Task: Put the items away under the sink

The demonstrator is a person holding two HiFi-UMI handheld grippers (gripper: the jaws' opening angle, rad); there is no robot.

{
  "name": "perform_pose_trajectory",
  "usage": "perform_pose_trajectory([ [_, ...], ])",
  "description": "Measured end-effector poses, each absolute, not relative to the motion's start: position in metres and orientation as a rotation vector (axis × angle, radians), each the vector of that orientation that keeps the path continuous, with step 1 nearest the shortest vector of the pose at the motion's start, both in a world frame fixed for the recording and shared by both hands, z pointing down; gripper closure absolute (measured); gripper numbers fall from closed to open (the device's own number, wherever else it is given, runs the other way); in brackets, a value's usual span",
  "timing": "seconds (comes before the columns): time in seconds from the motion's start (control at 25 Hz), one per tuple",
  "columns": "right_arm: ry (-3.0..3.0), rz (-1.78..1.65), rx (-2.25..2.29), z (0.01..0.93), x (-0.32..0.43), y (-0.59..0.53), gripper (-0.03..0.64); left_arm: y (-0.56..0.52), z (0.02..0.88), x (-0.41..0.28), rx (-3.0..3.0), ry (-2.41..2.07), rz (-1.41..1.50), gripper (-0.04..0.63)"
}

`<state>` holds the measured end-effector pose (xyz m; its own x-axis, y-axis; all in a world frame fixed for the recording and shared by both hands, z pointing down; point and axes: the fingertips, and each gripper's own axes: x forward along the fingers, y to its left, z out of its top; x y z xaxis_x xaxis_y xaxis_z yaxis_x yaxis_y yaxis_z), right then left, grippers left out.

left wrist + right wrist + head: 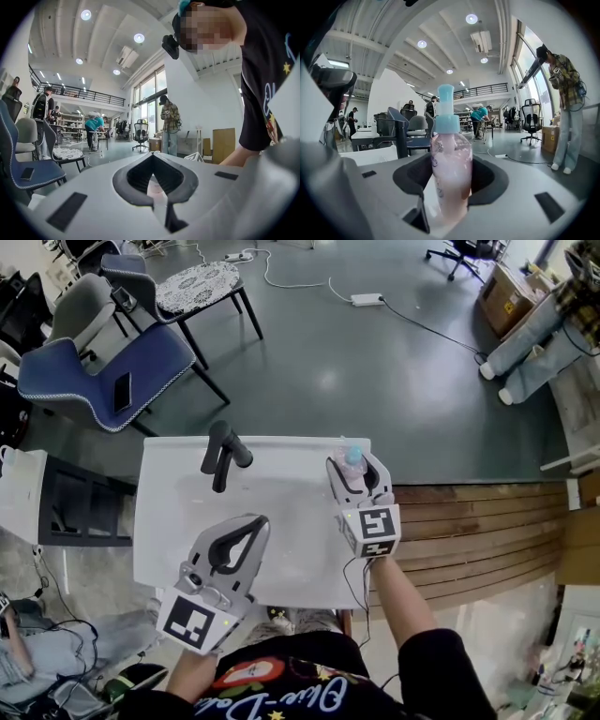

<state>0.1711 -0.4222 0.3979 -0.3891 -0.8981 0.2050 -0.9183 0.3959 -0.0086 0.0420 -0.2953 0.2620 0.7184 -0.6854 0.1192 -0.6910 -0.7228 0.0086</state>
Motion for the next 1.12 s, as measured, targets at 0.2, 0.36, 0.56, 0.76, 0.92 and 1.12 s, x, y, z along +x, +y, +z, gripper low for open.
perform_pose_trajectory([
  [0.2,-2.477,0.170,1.622,0.392,0.169,-0.415,0.391,-0.292,0.258,0.038,2.872,-1.144,0.145,0.591],
  [0.36,-2.479,0.158,1.613,0.387,0.165,-0.409,0.391,-0.288,0.256,0.035,2.878,-1.140,0.132,0.591],
  [0.56,-2.489,0.126,1.597,0.378,0.157,-0.402,0.392,-0.285,0.254,0.030,2.884,-1.135,0.118,0.592],
  [0.76,-2.501,0.102,1.583,0.366,0.150,-0.392,0.393,-0.280,0.249,0.028,2.895,-1.124,0.100,0.591],
  [0.92,-2.509,0.088,1.579,0.358,0.147,-0.385,0.393,-0.275,0.247,0.026,2.904,-1.113,0.086,0.591],
  [1.12,-2.512,0.081,1.583,0.353,0.144,-0.372,0.393,-0.265,0.247,0.023,2.911,-1.101,0.067,0.591],
])
